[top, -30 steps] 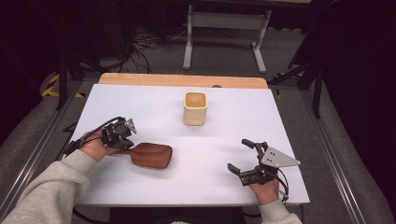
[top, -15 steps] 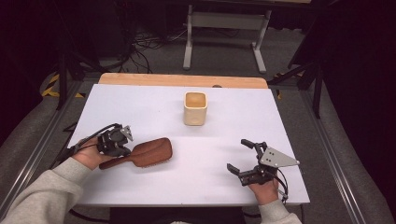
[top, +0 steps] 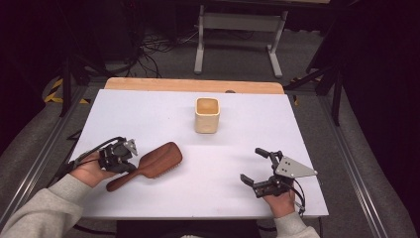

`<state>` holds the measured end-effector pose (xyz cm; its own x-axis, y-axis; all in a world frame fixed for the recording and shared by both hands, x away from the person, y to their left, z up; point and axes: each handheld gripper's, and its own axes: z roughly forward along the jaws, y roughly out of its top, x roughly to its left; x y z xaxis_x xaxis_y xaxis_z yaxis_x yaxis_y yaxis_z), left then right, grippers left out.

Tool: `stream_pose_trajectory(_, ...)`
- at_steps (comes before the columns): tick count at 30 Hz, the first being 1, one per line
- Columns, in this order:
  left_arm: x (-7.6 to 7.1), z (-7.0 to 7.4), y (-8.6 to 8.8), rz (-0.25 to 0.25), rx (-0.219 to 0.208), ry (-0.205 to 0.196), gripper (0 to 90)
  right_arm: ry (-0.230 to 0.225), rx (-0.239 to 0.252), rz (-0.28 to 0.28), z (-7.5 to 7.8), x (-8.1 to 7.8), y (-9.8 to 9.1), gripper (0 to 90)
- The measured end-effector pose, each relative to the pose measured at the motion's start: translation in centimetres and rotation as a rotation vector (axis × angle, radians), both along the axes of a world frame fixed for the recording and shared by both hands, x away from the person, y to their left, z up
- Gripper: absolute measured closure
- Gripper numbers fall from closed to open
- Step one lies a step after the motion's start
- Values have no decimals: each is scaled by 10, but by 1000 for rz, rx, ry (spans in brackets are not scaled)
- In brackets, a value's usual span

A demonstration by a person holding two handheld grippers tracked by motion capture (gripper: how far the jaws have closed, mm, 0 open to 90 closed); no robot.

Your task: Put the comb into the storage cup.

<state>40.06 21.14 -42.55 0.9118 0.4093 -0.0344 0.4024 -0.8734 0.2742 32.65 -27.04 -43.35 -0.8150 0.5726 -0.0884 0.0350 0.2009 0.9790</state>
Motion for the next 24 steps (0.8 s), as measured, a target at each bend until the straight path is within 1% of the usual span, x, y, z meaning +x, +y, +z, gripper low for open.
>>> stream_pose_trajectory(2,-2,0,1,0,3,5,898,1,0,-1,0,0,0,22)
stream_pose_trajectory(7,-6,0,3,10,-13,12,895,0,1,1,0,0,0,22)
stream_pose_trajectory(8,-6,0,4,17,-10,16,894,1,0,0,0,0,0,22)
stream_pose_trajectory(11,-7,0,6,31,-19,14,889,2,2,1,0,0,0,21)
stream_pose_trajectory(13,-6,1,8,54,-26,9,874,1,0,0,0,0,0,22)
stream_pose_trajectory(16,-7,5,12,79,-45,0,829,0,3,-1,0,0,0,22)
stream_pose_trajectory(18,-7,7,14,89,-60,-8,789,0,3,-1,0,0,0,22)
stream_pose_trajectory(19,-8,10,15,103,-70,-10,763,1,2,-1,0,0,0,21)
stream_pose_trajectory(20,-9,11,17,109,-93,-10,713,1,3,0,0,0,0,21)
stream_pose_trajectory(22,-11,14,17,110,-111,-19,629,0,2,2,0,0,0,21)
stream_pose_trajectory(24,-14,16,16,119,-135,-22,521,0,2,2,0,0,0,21)
